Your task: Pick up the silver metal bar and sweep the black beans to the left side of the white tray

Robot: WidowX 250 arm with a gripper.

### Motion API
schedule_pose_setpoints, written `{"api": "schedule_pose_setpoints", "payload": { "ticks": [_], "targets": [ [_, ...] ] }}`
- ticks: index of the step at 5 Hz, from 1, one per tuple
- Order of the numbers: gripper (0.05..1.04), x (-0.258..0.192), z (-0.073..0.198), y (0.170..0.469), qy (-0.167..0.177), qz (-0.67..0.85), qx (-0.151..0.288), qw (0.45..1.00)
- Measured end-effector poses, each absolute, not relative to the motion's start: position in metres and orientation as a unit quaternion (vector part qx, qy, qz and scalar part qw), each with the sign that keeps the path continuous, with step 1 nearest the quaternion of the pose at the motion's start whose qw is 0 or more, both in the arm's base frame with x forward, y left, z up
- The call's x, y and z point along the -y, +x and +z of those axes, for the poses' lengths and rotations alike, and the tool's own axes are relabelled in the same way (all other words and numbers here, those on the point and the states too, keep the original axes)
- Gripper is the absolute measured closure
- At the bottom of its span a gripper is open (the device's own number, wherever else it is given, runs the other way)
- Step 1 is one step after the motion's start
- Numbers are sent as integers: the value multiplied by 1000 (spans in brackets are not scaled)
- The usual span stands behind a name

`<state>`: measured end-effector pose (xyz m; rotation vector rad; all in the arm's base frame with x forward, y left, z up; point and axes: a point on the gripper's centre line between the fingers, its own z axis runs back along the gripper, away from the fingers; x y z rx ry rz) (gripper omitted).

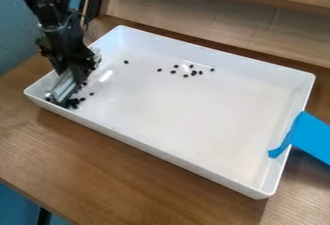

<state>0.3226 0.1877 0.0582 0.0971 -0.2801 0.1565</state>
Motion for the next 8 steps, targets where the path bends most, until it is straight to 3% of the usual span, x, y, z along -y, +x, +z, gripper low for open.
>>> {"api": "schedule_pose_setpoints", "payload": {
  "ticks": [1,3,4,6,8],
  "targets": [
    [698,-179,57,319,28,88,118,989],
    [698,-87,92,356,-10,95,117,988],
    [698,-45,112,375,-10,97,123,988],
    [698,50,94,402,11,81,115,990],
    [698,87,67,436,27,84,112,990]
  ]
}}
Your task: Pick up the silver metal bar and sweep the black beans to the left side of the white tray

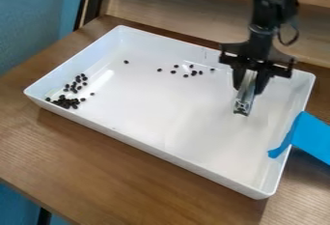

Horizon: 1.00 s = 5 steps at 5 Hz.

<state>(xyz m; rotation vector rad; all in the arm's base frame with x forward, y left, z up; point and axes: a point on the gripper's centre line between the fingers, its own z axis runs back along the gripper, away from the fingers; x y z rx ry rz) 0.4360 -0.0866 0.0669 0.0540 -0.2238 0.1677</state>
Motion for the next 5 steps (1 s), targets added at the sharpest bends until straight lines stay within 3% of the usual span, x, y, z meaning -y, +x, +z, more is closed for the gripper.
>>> {"api": "schedule_pose_setpoints", "payload": {
  "ticks": [3,5],
  "targets": [
    [698,76,49,457,46,92,111,988],
    [698,52,40,451,47,90,113,988]
  ]
}}
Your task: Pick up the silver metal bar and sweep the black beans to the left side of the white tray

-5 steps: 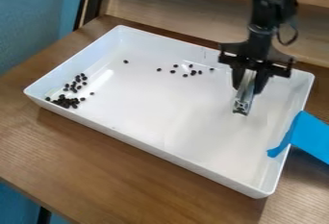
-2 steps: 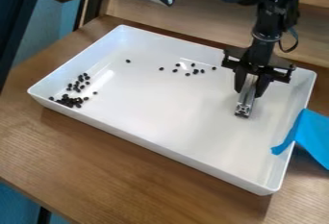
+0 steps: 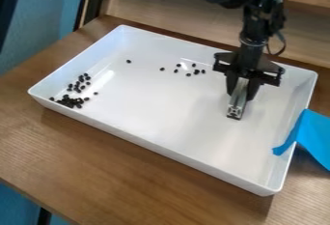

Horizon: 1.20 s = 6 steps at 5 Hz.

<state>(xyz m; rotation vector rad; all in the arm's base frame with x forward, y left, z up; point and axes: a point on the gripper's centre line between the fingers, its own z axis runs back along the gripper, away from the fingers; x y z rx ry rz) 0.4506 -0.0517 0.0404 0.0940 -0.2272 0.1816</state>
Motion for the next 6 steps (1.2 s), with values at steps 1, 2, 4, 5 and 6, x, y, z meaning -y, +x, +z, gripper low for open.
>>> {"api": "schedule_pose_setpoints", "payload": {
  "ticks": [1,2,4,5,6],
  "targets": [
    [698,26,40,446,47,98,110,988],
    [698,3,40,442,46,106,106,988],
    [698,-36,49,449,42,125,117,984],
    [698,-48,55,454,42,131,122,983],
    [698,-57,54,460,41,135,119,983]
  ]
}}
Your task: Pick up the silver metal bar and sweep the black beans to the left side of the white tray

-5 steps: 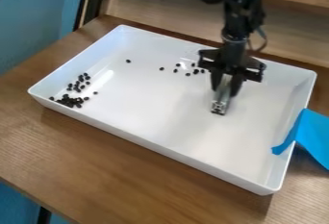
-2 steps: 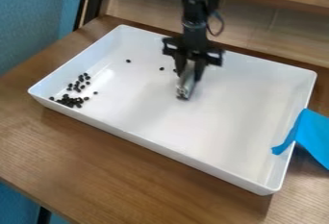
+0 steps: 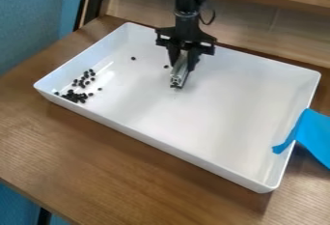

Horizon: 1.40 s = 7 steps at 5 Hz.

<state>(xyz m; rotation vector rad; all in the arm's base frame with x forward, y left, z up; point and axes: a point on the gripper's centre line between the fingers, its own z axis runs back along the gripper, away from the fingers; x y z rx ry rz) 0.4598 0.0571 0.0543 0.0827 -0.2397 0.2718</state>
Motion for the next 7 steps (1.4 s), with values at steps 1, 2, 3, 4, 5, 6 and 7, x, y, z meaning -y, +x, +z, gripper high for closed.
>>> {"api": "schedule_pose_setpoints", "payload": {
  "ticks": [1,2,3,4,5,6,7],
  "targets": [
    [698,-76,53,458,42,148,114,981],
    [698,-68,43,447,35,143,99,984],
    [698,-49,63,440,16,129,109,986],
    [698,-30,74,435,8,124,113,986],
    [698,-14,84,434,4,120,122,985],
    [698,-5,85,435,11,122,124,985],
    [698,-5,80,442,20,129,129,983]
  ]
}}
